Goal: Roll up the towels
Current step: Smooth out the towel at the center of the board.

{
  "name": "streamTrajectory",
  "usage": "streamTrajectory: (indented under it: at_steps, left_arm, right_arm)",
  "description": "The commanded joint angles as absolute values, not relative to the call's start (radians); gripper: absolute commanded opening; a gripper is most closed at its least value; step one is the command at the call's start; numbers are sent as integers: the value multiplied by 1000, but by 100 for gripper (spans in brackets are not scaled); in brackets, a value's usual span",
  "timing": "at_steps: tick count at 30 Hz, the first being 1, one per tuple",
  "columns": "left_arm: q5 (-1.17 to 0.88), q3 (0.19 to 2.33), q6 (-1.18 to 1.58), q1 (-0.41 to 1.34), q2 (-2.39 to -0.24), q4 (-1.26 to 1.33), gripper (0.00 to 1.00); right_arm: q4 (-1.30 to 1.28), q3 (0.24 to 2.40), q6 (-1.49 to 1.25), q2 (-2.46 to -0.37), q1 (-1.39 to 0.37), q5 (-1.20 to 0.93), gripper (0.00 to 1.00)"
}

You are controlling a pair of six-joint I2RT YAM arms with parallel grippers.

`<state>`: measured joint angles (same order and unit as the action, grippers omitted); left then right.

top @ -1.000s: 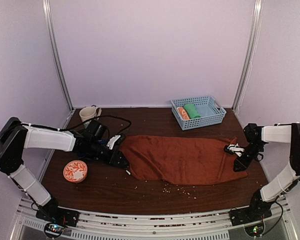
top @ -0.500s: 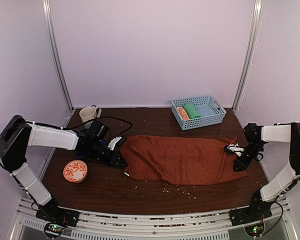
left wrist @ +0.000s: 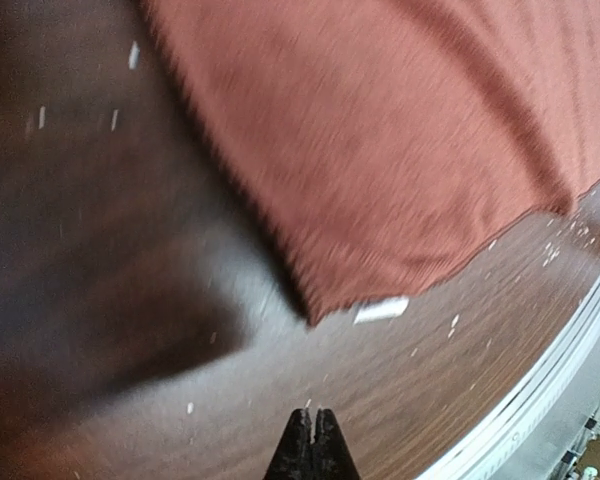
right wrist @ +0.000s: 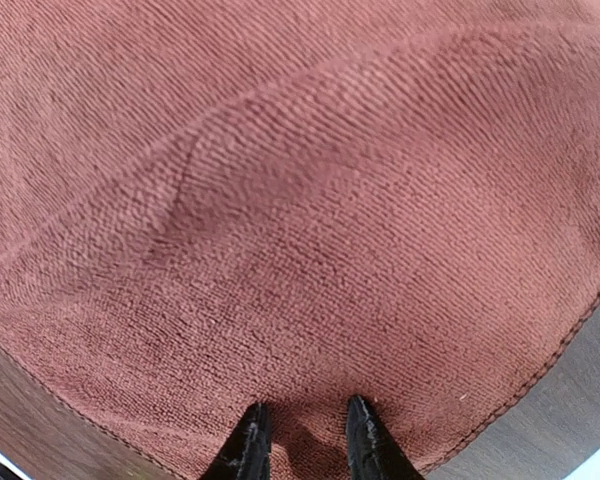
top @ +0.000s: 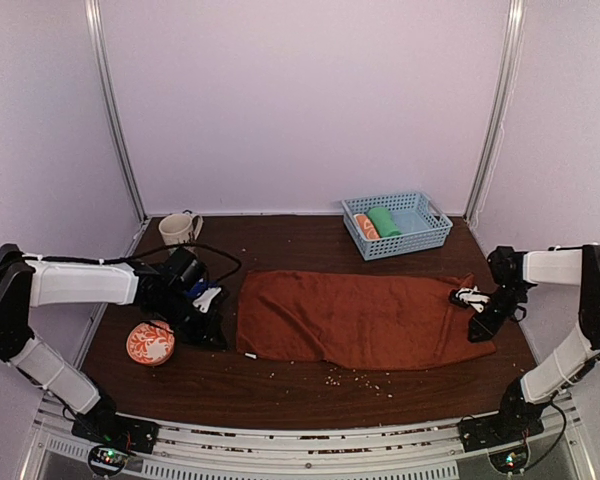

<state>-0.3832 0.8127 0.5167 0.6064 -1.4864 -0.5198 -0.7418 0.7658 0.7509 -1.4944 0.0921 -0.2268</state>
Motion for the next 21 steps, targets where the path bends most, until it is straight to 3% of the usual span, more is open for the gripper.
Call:
streamTrajectory:
  at_steps: [1,7,9,11,21]
  left_arm:
    - [-393,728,601,609,-1422,-578,0]
    - [-367,710,633,632,-1354,-575,3]
    - [-352,735,619,634,-1349,-537,31]
    - [-356,734,584,634,-1352,-446,44]
    - [-429,813,509,642,-1560,-298,44]
  right_arm:
    - [-794,722,786,-1493,124,-127,27]
    - [-836,718,804,-1433,126,-85,27]
    - [-854,741,799,-1425,126,-93,28]
    - [-869,780,790,-1419,126,-125,28]
    - [-959,886,762,-1372,126,-224,30]
